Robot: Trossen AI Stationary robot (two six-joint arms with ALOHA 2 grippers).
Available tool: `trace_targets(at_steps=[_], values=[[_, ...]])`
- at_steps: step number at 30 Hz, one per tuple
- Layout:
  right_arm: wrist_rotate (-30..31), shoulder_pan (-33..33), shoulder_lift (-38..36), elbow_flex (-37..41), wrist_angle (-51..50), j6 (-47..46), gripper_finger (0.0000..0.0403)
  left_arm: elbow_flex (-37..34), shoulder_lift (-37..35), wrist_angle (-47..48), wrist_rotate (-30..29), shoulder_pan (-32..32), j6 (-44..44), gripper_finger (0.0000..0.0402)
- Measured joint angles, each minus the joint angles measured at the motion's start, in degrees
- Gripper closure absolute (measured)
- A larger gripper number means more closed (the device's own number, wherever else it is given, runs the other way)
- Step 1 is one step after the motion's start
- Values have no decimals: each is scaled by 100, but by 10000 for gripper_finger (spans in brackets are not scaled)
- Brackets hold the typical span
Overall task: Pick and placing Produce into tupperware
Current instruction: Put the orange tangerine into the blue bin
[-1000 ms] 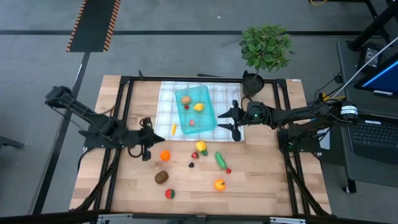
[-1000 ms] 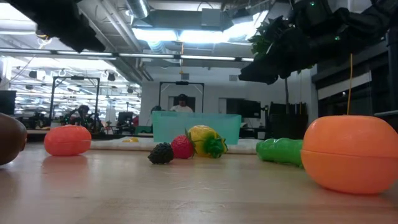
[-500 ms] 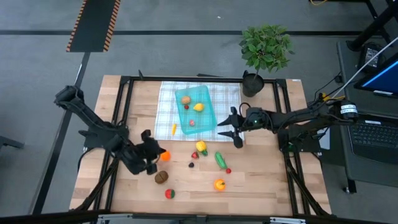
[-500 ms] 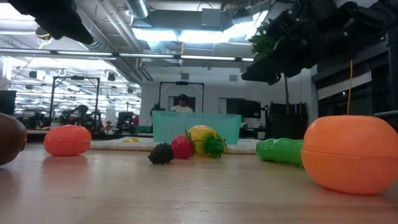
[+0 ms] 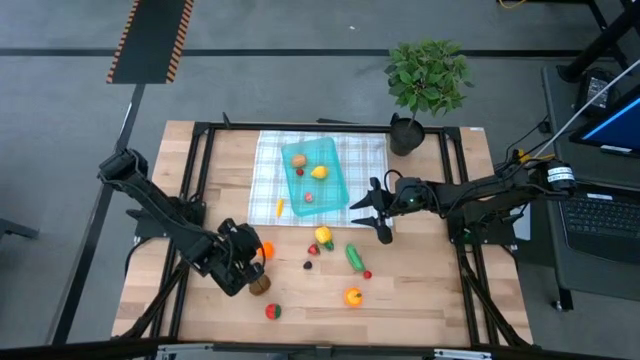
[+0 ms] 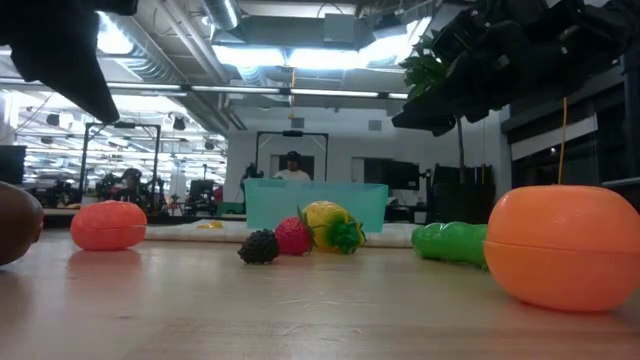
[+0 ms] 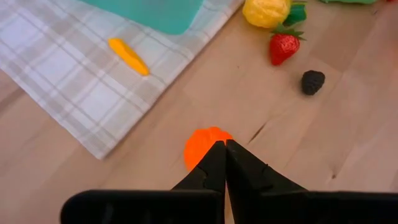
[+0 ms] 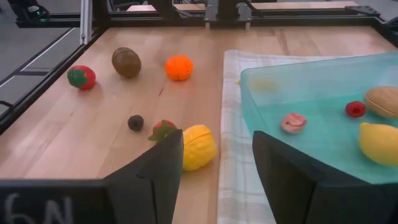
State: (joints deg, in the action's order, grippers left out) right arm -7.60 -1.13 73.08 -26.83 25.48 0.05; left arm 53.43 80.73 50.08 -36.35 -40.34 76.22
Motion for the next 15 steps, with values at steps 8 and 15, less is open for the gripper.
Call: trace_targets(at_steps=[8,15], values=[[5,-2,0,0,-1,13,208,0,-12,3,295,96,-311,374],[11,-2,0,0,-5,17,208,0,-13,5,284,136,-137,319]])
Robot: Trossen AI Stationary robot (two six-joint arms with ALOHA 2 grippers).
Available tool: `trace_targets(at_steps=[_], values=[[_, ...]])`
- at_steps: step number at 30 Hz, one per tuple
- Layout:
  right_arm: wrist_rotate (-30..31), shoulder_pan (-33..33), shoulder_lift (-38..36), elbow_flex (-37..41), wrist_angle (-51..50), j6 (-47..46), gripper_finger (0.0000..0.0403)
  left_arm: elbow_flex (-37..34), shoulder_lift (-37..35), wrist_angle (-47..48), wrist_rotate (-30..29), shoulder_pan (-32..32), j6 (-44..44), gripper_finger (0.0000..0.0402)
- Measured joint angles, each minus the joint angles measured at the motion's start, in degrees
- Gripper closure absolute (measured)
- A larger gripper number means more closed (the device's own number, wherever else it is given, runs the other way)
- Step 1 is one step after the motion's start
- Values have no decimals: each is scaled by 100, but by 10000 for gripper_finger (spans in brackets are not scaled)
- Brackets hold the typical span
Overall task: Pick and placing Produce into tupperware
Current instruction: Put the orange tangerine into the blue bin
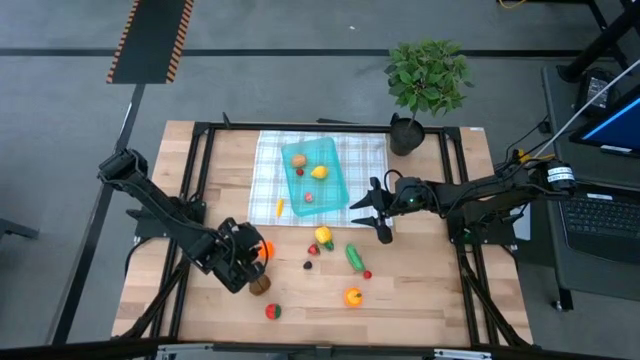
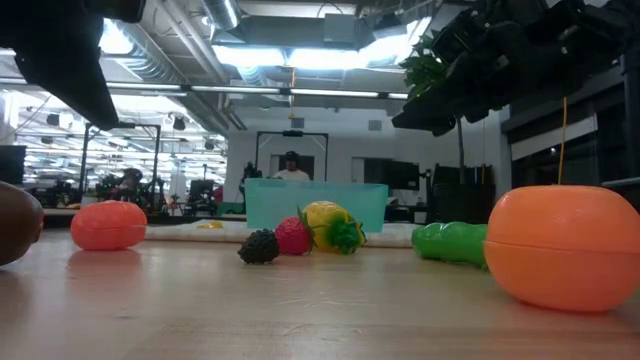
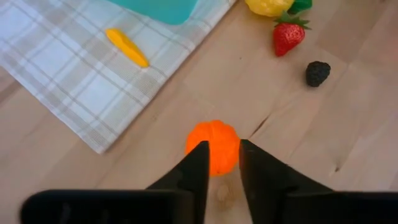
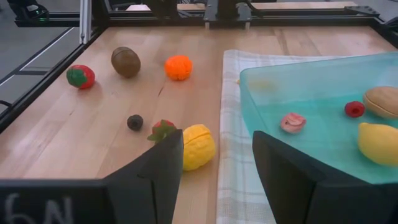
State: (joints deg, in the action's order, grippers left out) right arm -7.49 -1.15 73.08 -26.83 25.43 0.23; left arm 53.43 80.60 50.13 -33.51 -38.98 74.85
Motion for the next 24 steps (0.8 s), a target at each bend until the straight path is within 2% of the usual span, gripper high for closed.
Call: trace_targets(at_steps=[8,11,15,24], values=[[0,0,0,0,0,2,208,1,0,-4,-37,24,-127,188],[0,-1,0,0,0,2,208,0,-2,-99,225,24,-257,153],[0,0,0,0,-2,3,208,0,-2,-163,310,24,-313,139],[0,-2,0,0,-2,9,208,0,-2,-174,312,24,-343,140]])
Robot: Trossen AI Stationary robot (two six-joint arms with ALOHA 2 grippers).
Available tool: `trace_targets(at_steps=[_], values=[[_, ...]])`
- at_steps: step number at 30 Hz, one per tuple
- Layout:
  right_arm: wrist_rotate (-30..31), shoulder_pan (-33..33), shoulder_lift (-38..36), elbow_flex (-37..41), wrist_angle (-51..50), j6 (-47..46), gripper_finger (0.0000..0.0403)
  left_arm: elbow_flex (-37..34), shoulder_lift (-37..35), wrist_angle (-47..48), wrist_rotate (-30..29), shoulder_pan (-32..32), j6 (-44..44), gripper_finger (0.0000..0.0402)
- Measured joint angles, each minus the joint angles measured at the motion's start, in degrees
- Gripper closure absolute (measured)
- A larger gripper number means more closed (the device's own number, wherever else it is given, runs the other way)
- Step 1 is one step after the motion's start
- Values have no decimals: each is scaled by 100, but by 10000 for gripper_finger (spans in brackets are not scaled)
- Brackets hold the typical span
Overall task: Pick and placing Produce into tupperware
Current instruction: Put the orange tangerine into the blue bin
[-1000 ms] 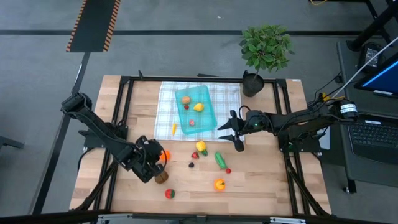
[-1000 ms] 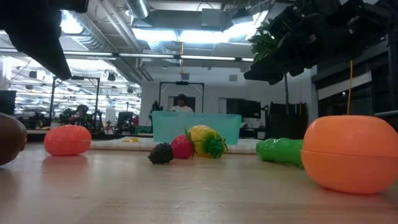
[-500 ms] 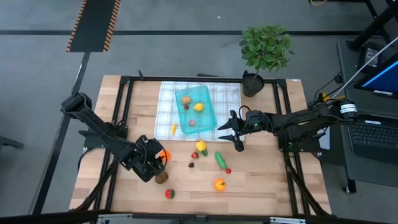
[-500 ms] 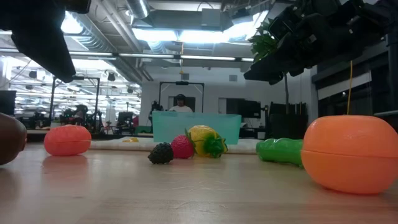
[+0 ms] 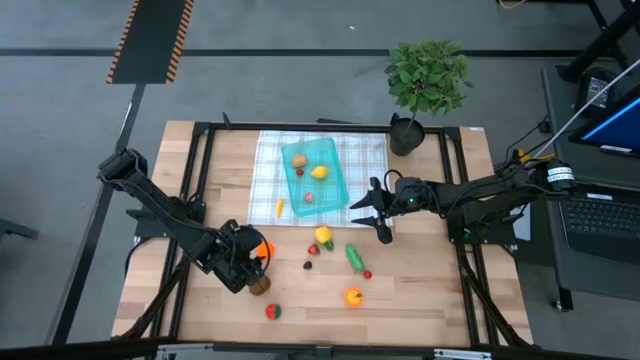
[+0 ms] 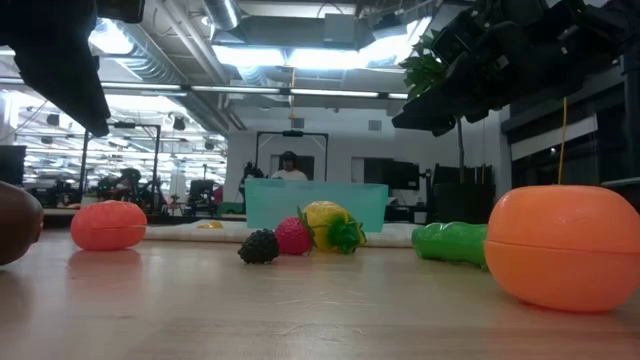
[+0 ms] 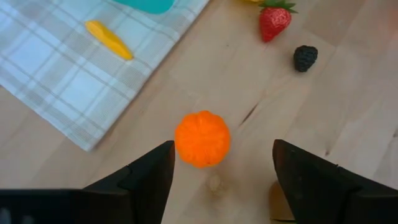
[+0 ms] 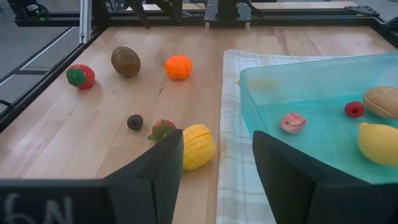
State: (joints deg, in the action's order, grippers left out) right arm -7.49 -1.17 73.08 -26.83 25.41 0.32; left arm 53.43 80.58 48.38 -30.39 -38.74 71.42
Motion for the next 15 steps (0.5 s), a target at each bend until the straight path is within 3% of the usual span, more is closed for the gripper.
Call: trace_targets(at_steps=[15], values=[[0,0,0,0,0,13,208,1,0,-6,-13,18,19,138]])
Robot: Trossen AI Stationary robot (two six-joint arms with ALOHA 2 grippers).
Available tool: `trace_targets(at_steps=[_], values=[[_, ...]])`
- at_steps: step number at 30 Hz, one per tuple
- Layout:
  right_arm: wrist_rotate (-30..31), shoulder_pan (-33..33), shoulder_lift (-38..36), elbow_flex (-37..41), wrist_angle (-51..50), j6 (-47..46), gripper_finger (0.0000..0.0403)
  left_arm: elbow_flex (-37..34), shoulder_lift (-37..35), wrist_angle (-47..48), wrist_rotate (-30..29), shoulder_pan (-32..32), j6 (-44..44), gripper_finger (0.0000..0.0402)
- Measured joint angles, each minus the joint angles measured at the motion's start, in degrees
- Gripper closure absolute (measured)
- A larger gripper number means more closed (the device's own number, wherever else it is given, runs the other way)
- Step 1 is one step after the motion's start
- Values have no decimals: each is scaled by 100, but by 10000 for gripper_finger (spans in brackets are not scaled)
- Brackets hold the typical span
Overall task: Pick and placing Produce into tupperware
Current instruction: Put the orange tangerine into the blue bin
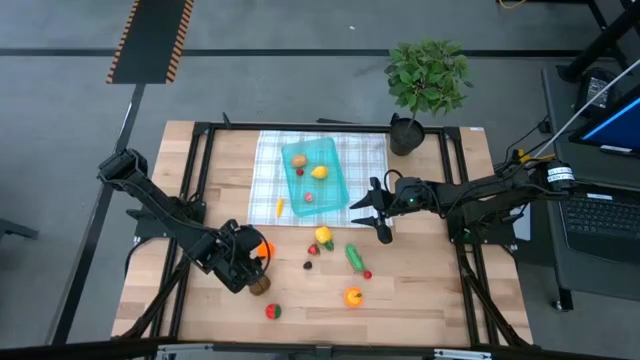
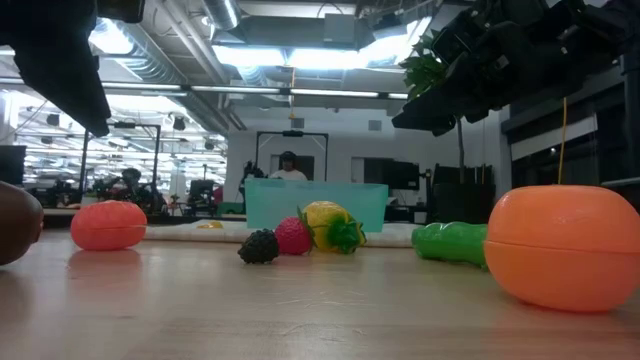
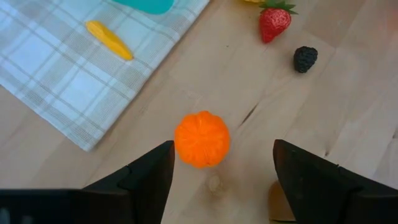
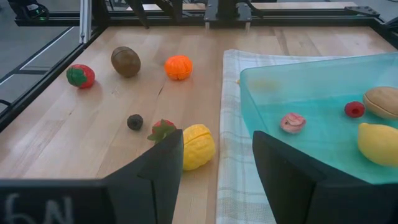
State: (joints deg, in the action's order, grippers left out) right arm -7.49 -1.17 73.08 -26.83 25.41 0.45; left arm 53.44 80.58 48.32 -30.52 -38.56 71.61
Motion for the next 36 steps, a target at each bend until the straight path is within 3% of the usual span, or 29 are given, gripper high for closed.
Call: trace_targets(at_steps=[14,26,36], values=[[-2,2,2,0,-4,0,208,1,0,8,-22,263,-21,86],[-2,2,0,0,-4,-13,208,-1,0,-11,-5,344,177,84],[-2,0,2,0,-4,-20,208,1,448,-16,785,917,624,88]])
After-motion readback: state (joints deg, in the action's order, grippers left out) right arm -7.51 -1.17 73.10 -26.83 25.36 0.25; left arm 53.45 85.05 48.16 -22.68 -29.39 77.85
